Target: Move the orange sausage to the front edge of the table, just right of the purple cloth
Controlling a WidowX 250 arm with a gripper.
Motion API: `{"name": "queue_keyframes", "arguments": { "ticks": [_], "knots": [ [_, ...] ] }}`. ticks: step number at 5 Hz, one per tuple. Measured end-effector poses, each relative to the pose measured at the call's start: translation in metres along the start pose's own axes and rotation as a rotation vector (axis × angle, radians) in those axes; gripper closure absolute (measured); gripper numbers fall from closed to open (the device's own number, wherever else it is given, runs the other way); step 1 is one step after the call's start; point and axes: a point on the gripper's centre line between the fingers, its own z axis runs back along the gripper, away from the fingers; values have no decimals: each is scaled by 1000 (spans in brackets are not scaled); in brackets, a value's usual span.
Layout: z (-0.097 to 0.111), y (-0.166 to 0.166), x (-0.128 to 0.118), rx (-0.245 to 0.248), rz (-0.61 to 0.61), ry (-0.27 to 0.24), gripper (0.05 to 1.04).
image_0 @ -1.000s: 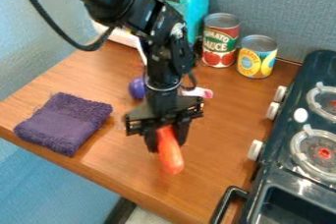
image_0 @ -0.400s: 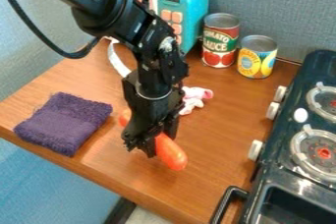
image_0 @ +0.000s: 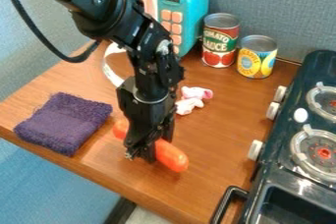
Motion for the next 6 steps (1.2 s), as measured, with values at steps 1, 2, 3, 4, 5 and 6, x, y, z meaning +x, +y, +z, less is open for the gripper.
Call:
{"name": "queue_keyframes", "arguments": {
  "ticks": [1, 2, 3, 4, 5, 6],
  "knots": [
    [-10, 3, -1, 29, 14, 2, 518],
    [-15, 5, -3, 35, 29, 12, 518],
    [-16, 6, -3, 39, 40, 23, 518],
    [-16, 7, -2, 56, 20, 16, 461],
    [-16, 8, -1, 78, 6, 19, 231],
    [-14, 11, -1, 92, 6, 18, 77]
  ]
}}
